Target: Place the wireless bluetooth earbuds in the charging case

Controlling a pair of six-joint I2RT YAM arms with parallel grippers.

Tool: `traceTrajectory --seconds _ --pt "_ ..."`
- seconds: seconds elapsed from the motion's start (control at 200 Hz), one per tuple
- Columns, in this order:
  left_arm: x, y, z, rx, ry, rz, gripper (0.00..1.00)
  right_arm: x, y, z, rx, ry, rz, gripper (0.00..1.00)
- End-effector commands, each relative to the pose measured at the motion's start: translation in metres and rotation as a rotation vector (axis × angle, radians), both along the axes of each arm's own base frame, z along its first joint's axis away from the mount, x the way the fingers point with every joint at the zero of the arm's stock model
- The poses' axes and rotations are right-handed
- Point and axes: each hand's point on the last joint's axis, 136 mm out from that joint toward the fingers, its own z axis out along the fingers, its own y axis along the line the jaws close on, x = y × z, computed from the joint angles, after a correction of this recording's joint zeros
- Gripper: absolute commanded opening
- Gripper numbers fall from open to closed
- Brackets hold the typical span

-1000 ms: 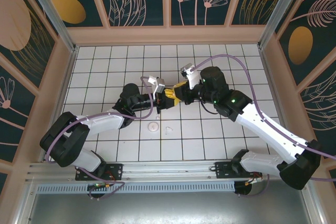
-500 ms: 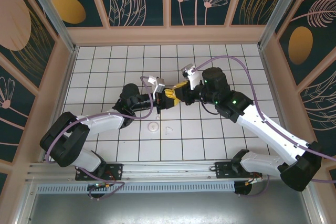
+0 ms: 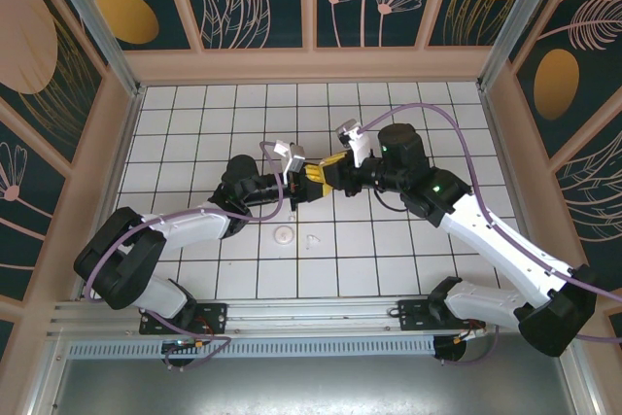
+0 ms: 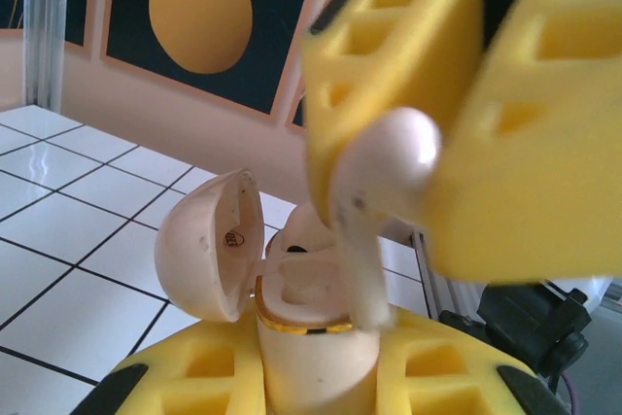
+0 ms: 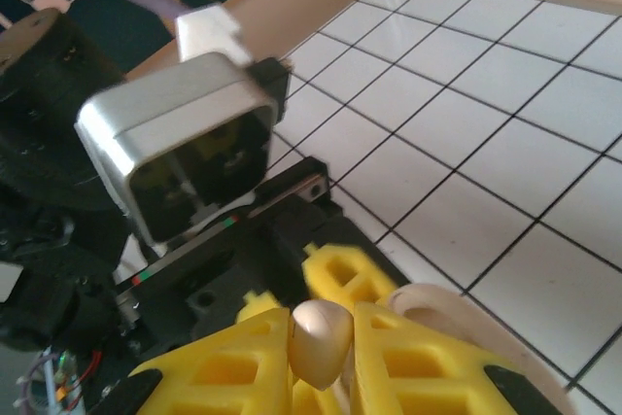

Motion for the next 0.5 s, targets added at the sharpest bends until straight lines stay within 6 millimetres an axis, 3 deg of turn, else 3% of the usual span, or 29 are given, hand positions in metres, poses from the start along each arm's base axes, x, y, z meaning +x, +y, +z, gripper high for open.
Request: traceTrajectory --seconds 0.0,0.215,0.495 --pt "0.003 0.004 0.047 -0.093 -0.137 0.031 0.12 -0.02 0.001 -0.022 -0.028 0.096 0.079 0.19" --pt "0.003 0.004 0.047 -0.087 -0.155 0.036 0.12 -0.01 -0.009 -0.021 -0.035 0.077 0.011 0.18" --pt "0.004 0.015 0.029 -0.005 -0.291 0.125 0.11 -0.005 -0.018 0.042 0.099 -0.08 -0.013 0.2"
